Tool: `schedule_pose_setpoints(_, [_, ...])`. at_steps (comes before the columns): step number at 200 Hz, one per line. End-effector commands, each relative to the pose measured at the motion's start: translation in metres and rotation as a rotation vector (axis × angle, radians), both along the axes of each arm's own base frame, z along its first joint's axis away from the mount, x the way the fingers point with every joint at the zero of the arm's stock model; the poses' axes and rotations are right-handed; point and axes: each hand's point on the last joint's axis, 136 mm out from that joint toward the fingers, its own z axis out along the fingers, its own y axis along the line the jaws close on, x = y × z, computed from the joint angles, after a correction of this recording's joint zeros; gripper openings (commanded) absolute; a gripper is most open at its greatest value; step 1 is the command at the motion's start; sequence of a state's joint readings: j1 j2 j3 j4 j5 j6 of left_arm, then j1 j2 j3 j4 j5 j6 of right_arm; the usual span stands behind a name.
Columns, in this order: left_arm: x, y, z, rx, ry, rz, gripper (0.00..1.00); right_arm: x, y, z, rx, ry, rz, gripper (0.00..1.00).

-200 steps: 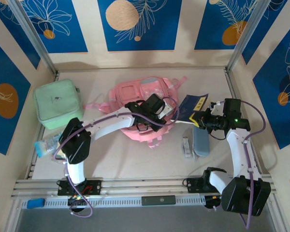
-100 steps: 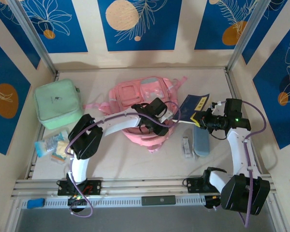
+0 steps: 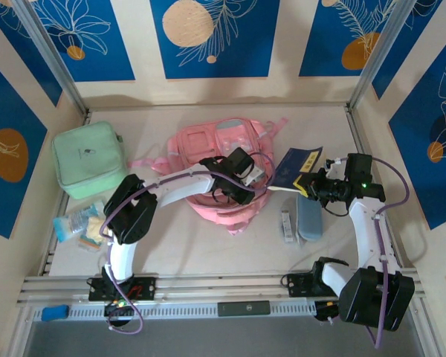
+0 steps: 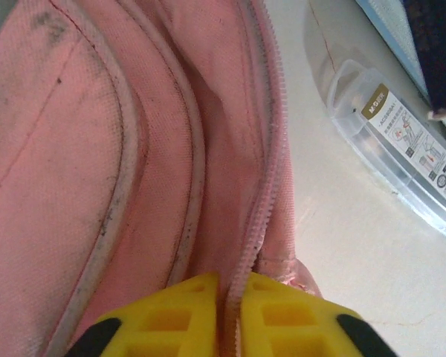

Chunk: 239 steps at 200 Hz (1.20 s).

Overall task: Pack the student bag
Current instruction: Open the student bag at the center of the table, then place the book in the student bag.

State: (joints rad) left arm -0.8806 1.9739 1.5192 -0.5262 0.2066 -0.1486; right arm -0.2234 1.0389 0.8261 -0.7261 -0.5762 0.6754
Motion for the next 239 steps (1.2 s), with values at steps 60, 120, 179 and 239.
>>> schedule_pose_setpoints(60, [0.03,0.012,0.071,-0.065,-0.135,0.056,0.0,-0.009,0.009,0.014,-0.009,-0.037,0.058,0.0])
schedule_pose_setpoints(120, [0.063,0.039,0.163,-0.051,-0.397,0.161,0.0,-0.043,0.055,0.0,0.022,0.036,0.177,0.0])
schedule_pose_setpoints(179, [0.059,0.053,0.221,-0.139,-0.521,0.198,0.0,-0.031,0.134,-0.018,0.08,-0.05,0.382,0.0])
schedule_pose_setpoints(239, [0.05,0.069,0.246,-0.196,-0.555,0.25,0.0,0.031,0.202,-0.028,0.054,-0.17,0.563,0.0])
